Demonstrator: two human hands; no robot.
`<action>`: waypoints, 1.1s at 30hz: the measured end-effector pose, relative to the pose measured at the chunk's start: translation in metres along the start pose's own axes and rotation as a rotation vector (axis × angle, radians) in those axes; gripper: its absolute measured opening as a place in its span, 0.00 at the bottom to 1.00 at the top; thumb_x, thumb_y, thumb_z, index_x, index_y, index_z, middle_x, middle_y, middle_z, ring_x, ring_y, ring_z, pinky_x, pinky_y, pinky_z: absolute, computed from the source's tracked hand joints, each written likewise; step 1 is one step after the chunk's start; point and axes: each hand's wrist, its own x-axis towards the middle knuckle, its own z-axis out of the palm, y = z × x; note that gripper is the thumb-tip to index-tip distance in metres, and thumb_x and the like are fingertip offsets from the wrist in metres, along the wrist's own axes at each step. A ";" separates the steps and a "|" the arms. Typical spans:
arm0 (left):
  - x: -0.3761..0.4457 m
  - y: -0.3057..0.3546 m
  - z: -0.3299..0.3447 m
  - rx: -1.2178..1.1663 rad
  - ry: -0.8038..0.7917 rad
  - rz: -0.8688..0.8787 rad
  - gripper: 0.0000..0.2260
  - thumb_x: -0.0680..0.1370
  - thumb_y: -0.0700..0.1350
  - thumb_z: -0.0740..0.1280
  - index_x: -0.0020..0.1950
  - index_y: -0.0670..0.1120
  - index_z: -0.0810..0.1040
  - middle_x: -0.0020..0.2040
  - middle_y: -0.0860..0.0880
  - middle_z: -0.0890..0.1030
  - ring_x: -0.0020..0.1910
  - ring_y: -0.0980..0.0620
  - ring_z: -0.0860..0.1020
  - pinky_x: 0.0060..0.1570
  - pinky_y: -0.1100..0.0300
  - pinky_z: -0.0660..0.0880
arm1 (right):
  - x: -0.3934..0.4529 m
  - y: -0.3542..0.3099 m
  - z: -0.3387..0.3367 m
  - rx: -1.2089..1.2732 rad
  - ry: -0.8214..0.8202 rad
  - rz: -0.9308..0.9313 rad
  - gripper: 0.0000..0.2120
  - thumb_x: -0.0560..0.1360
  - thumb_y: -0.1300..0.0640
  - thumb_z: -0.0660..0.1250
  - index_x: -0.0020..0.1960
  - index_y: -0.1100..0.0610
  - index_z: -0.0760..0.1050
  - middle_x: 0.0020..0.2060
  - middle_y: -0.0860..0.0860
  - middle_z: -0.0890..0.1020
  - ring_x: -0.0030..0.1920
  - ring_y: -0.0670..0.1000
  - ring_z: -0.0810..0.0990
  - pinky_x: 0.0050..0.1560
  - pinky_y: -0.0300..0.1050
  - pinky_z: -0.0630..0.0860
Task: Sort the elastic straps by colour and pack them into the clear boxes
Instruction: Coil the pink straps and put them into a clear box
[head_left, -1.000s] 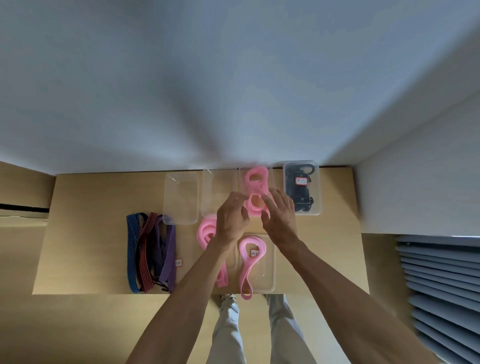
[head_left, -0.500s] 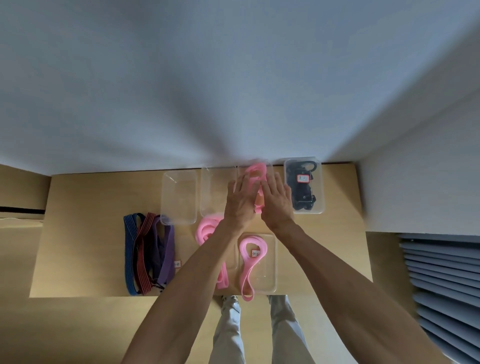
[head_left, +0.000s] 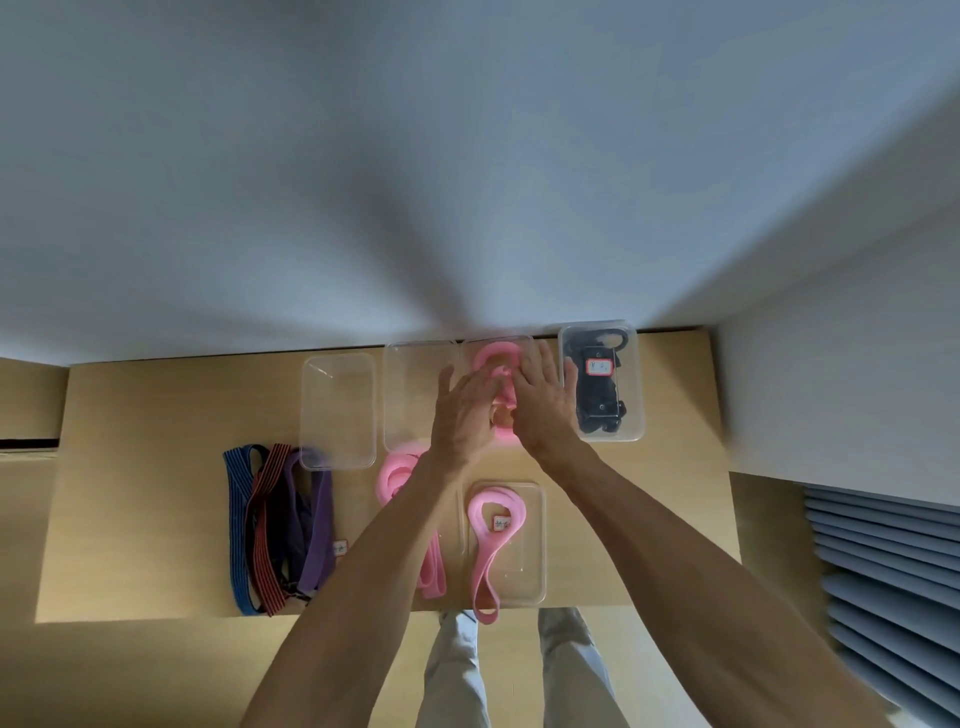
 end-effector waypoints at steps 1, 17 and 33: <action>0.002 0.002 0.000 0.021 -0.037 0.004 0.22 0.74 0.39 0.72 0.67 0.50 0.77 0.67 0.53 0.78 0.66 0.52 0.76 0.74 0.44 0.54 | -0.001 -0.001 0.001 -0.008 -0.004 0.000 0.33 0.80 0.49 0.63 0.80 0.52 0.53 0.81 0.50 0.46 0.80 0.56 0.38 0.78 0.62 0.42; -0.033 0.012 -0.049 -0.300 0.259 -0.078 0.14 0.76 0.46 0.61 0.51 0.41 0.83 0.50 0.45 0.84 0.45 0.47 0.82 0.42 0.55 0.81 | -0.050 -0.014 -0.004 0.227 0.320 -0.020 0.22 0.75 0.68 0.63 0.68 0.62 0.74 0.69 0.56 0.75 0.74 0.59 0.68 0.72 0.57 0.64; -0.139 0.029 0.010 -0.145 -0.286 -0.290 0.10 0.81 0.39 0.66 0.61 0.43 0.80 0.54 0.44 0.83 0.49 0.47 0.82 0.47 0.59 0.77 | -0.139 -0.037 0.063 0.640 -0.130 0.515 0.16 0.73 0.61 0.70 0.60 0.58 0.76 0.54 0.58 0.81 0.52 0.59 0.80 0.48 0.46 0.74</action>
